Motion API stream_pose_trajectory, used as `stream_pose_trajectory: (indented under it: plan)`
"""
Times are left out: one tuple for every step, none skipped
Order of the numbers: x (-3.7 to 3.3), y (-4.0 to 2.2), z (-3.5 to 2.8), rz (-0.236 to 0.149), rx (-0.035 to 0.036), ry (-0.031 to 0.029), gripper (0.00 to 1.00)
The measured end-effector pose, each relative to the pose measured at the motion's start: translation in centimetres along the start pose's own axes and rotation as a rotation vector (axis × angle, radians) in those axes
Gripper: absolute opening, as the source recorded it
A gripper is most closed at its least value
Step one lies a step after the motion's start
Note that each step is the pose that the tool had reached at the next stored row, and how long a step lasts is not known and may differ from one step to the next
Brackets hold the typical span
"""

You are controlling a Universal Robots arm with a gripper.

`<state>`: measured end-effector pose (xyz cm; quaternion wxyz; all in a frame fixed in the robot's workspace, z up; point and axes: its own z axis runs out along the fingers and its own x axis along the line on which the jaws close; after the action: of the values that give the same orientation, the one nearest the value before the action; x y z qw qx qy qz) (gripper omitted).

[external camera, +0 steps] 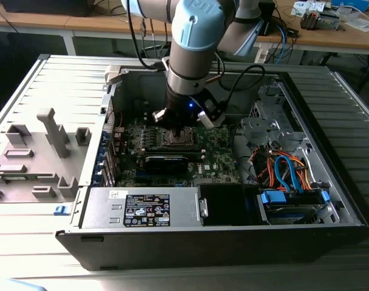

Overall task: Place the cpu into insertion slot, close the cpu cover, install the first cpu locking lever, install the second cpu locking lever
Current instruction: 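Install the second cpu locking lever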

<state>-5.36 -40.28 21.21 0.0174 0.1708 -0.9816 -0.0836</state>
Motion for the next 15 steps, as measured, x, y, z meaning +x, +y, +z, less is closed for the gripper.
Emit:
stream_pose_trajectory:
  plan:
    - [-0.09, 0.19, 0.03, 0.001, 0.0167, 0.0058, 0.11]
    - [-0.16, 0.36, 0.03, 0.003, 0.0363, 0.0128, 0.11]
    - [-0.22, 0.48, 0.01, 0.004, 0.0520, 0.0183, 0.11]
    - [-0.28, 0.63, -0.04, 0.005, 0.0746, 0.0263, 0.11]
    - [-0.32, 0.75, -0.13, 0.006, 0.0942, 0.0332, 0.11]
    - [-0.37, 0.89, -0.30, 0.008, 0.1187, 0.0419, 0.11]
    - [-0.39, 0.96, -0.46, 0.009, 0.1321, 0.0466, 0.11]
    - [-0.39, 1.00, -0.61, 0.010, 0.1418, 0.0500, 0.11]
    - [-0.40, 1.04, -0.78, 0.010, 0.1496, 0.0528, 0.11]
    - [-0.40, 1.09, -1.09, 0.011, 0.1591, 0.0562, 0.11]
    - [-0.41, 1.13, -1.29, 0.011, 0.1653, 0.0583, 0.11]
    - [-0.41, 1.17, -1.53, 0.012, 0.1716, 0.0607, 0.11]
    - [-0.42, 1.21, -1.78, 0.012, 0.1774, 0.0627, 0.11]
    - [-0.42, 1.24, -1.98, 0.012, 0.1801, 0.0636, 0.11]
    - [-0.42, 1.29, -2.24, 0.012, 0.1814, 0.0641, 0.11]
